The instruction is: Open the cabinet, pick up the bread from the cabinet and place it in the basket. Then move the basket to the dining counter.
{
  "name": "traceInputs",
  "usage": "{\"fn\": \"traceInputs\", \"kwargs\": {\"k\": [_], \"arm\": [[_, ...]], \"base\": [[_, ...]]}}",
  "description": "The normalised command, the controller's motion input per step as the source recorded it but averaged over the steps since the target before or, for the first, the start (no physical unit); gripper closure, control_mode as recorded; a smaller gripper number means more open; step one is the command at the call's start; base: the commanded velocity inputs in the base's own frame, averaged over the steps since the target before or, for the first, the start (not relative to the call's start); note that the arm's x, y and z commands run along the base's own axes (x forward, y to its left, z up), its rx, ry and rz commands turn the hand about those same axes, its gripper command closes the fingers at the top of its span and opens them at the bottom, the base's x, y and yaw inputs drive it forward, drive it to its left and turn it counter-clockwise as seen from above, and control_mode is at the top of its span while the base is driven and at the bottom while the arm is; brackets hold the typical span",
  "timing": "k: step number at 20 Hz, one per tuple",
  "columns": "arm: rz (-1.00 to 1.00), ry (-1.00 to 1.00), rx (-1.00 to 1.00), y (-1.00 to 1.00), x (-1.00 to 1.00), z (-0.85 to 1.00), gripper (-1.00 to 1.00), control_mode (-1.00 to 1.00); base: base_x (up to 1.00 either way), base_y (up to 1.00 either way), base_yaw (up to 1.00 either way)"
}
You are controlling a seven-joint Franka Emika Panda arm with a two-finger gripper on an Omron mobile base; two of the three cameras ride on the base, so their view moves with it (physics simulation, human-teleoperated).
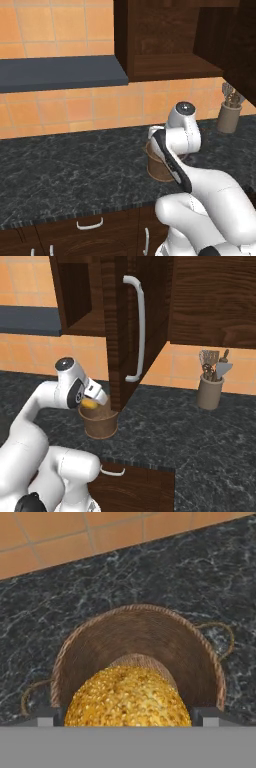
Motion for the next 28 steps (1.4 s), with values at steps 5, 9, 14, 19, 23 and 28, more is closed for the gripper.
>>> {"fn": "traceInputs", "kwargs": {"k": [5,9,14,19,23,28], "arm": [[0.00,0.04,0.00,0.03,0.56,-0.34,1.00,-1.00],[0.00,0.11,0.00,-0.02,0.59,-0.34,1.00,-1.00],[0.00,0.12,0.00,-0.13,0.37,-0.40,1.00,-1.00],[0.00,0.05,0.00,-0.11,0.17,-0.43,1.00,-1.00],[0.00,0.00,0.00,-0.01,0.25,-0.45,1.00,-1.00],[0.00,0.00,0.00,-0.06,0.06,-0.22,-1.00,-1.00]], "base": [[0.00,0.00,0.00],[0.00,0.00,0.00],[0.00,0.00,0.00],[0.00,0.00,0.00],[0.00,0.00,0.00],[0.00,0.00,0.00]]}}
